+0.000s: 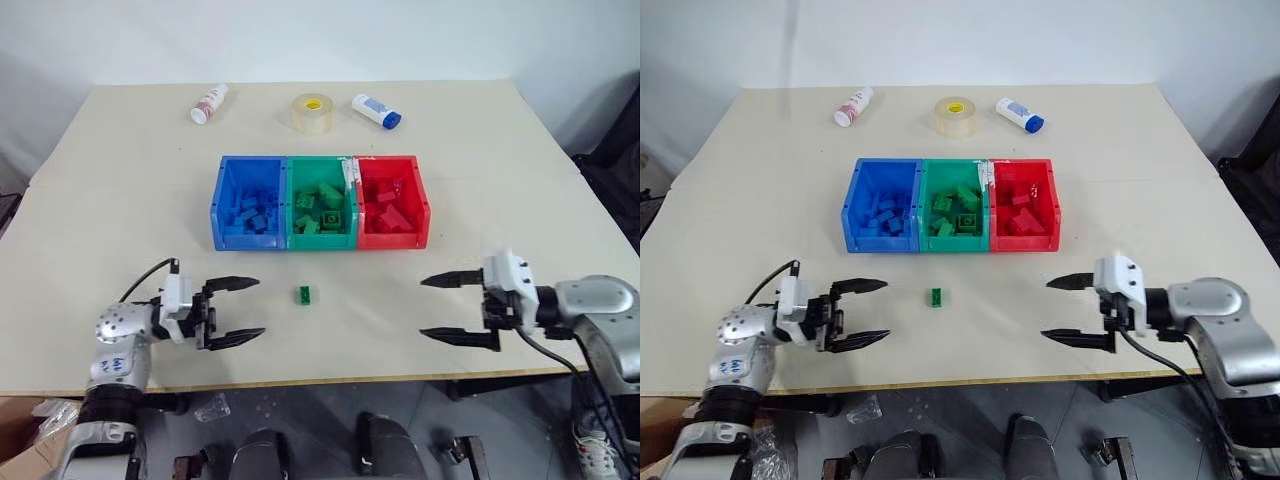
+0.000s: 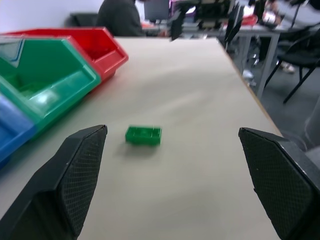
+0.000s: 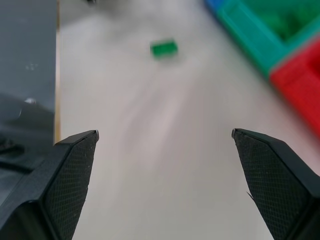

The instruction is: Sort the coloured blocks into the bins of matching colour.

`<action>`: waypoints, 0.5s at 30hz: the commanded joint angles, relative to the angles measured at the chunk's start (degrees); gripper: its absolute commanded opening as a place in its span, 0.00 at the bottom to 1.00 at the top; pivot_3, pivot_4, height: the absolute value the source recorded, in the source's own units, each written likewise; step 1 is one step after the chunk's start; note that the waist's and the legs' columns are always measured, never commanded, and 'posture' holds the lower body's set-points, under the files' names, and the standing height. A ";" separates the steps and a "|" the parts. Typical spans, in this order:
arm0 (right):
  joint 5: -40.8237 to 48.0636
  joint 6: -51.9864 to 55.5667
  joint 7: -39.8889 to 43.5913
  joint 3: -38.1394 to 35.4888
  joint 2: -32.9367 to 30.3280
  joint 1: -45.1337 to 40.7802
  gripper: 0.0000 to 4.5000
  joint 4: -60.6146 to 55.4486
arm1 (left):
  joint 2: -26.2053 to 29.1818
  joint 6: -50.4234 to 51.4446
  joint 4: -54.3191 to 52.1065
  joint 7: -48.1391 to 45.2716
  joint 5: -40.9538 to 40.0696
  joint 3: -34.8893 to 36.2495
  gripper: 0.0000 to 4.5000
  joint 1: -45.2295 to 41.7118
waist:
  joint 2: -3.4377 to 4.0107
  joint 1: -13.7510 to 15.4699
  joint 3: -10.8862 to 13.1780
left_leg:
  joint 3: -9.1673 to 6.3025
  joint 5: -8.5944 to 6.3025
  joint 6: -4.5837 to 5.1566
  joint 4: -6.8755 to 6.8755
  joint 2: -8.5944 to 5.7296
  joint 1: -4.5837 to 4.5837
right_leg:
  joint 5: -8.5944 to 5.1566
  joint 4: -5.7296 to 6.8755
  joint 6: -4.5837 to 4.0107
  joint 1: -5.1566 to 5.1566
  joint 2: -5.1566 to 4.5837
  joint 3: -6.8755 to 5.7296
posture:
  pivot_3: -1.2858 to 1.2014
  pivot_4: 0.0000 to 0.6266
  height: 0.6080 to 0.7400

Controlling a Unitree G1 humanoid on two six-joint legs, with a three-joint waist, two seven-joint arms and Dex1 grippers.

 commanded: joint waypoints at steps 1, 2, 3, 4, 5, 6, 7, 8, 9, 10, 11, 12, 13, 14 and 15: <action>1.20 -1.19 0.15 -3.39 -1.33 0.77 0.99 0.23 | 4.33 1.77 -4.25 0.49 -0.54 2.64 1.00 2.91 | 0.00 0.03 0.00 | 0.00 0.00 0.00 0.00 0.01 -0.01 | 0.00 -0.01 0.00 0.00 0.00 0.00 | 0.52 0.24 1.00; 1.00 -1.25 -0.25 -3.55 -1.31 0.59 0.99 0.68 | 5.74 2.23 -5.09 0.60 -0.31 3.02 1.00 3.89 | 0.00 0.12 0.00 | 0.00 0.00 0.00 0.00 0.01 0.00 | 0.00 0.00 0.00 0.00 0.00 0.00 | 0.52 0.24 1.00; 0.82 -1.29 -0.54 -3.50 -1.20 0.23 0.99 1.10 | 6.75 2.94 -6.10 1.34 0.11 3.05 1.00 4.53 | 0.00 0.17 0.00 | -0.01 0.00 0.00 0.00 0.01 -0.01 | 0.00 -0.01 0.00 0.00 0.00 -0.01 | 0.52 0.24 1.00; 0.45 -1.47 -0.94 -3.28 -1.01 -0.23 0.99 1.61 | 7.58 3.75 -7.34 2.34 0.55 3.02 1.00 5.11 | 0.00 0.18 0.00 | 0.00 -0.01 0.00 0.00 0.01 0.00 | 0.00 -0.01 0.00 0.00 0.00 0.00 | 0.52 0.24 1.00; 0.15 -1.75 -1.34 -3.00 -0.72 -0.79 0.99 2.17 | 8.20 4.84 -8.57 3.42 1.10 2.68 1.00 5.38 | 0.00 0.26 0.00 | 0.00 -0.01 0.00 0.00 0.01 -0.01 | 0.00 -0.01 -0.01 0.00 -0.01 0.00 | 0.52 0.24 1.00; -0.09 -1.99 -1.72 -2.70 -0.43 -1.37 0.99 2.68 | 8.57 5.68 -9.67 4.49 1.53 2.34 1.00 5.52 | 0.01 0.39 0.00 | 0.00 -0.01 0.00 0.00 0.00 -0.01 | 0.00 -0.02 -0.01 0.01 -0.02 0.00 | 0.52 0.24 1.00; -0.31 -2.16 -2.11 -2.27 -0.11 -2.06 0.99 3.18 | 8.54 7.60 -11.12 5.98 1.57 1.88 1.00 5.34 | 0.01 0.50 0.00 | 0.00 -0.01 0.00 0.01 -0.01 -0.01 | 0.00 -0.01 -0.01 0.01 -0.03 0.01 | 0.52 0.24 1.00; -0.47 -2.30 -2.45 -1.86 0.19 -2.67 0.99 3.54 | 8.02 8.02 -12.13 7.05 1.71 1.52 1.00 4.98 | 0.01 0.53 0.00 | -0.01 -0.01 0.00 0.01 -0.01 -0.02 | 0.00 -0.01 0.00 0.01 -0.03 0.00 | 0.52 0.24 1.00; -0.60 -2.40 -2.72 -1.47 0.43 -3.17 0.99 3.79 | 7.44 8.45 -13.05 7.84 1.78 1.09 1.00 4.63 | 0.01 0.52 0.00 | -0.01 -0.01 0.00 0.02 -0.01 -0.02 | 0.00 0.00 -0.01 0.02 -0.03 0.00 | 0.52 0.24 1.00; -0.65 -2.48 -2.90 -1.17 0.64 -3.52 0.99 3.90 | 6.99 9.15 -13.98 8.71 2.19 0.41 1.00 4.30 | 0.01 0.48 0.00 | -0.01 -0.01 0.00 0.02 -0.01 -0.01 | 0.00 0.00 -0.01 0.02 -0.03 0.00 | 0.52 0.24 1.00; -0.72 -2.44 -3.13 -0.92 0.81 -3.80 0.99 3.86 | 6.47 9.18 -14.37 9.49 3.11 -0.49 1.00 3.91 | 0.01 0.47 0.00 | -0.01 -0.01 0.00 0.02 -0.01 -0.01 | 0.00 0.02 -0.01 0.01 -0.03 -0.01 | 0.52 0.24 1.00; -0.81 -2.37 -3.30 -0.75 0.95 -4.00 0.99 3.81 | 6.13 9.37 -14.63 10.09 3.87 -1.35 1.00 3.54 | 0.01 0.44 0.00 | -0.01 -0.01 0.00 0.01 -0.01 -0.02 | 0.00 0.02 -0.01 0.01 -0.03 -0.01 | 0.52 0.24 1.00; -0.86 -2.31 -3.58 -0.62 1.21 -4.22 0.99 3.67 | 5.35 9.37 -14.99 10.26 4.29 -2.57 1.00 2.80 | 0.01 0.40 0.00 | 0.00 -0.01 0.00 0.01 -0.01 -0.02 | 0.00 0.02 -0.01 0.01 -0.02 -0.01 | 0.52 0.24 1.00; -0.92 -2.27 -3.83 -0.54 1.42 -4.39 0.99 3.58 | 4.61 9.28 -15.24 10.21 4.38 -3.49 1.00 2.12 | 0.01 0.39 0.00 | 0.01 -0.01 0.00 0.01 -0.01 -0.02 | 0.00 0.02 -0.01 0.01 -0.02 -0.01 | 0.52 0.24 1.00; -1.01 -2.26 -4.15 -0.48 1.62 -4.44 0.99 3.39 | 3.47 9.22 -15.36 10.69 4.93 -4.80 1.00 0.96 | 0.01 0.40 0.00 | 0.04 -0.01 0.00 0.01 -0.03 -0.02 | 0.00 0.01 0.00 0.01 -0.02 0.00 | 0.52 0.24 1.00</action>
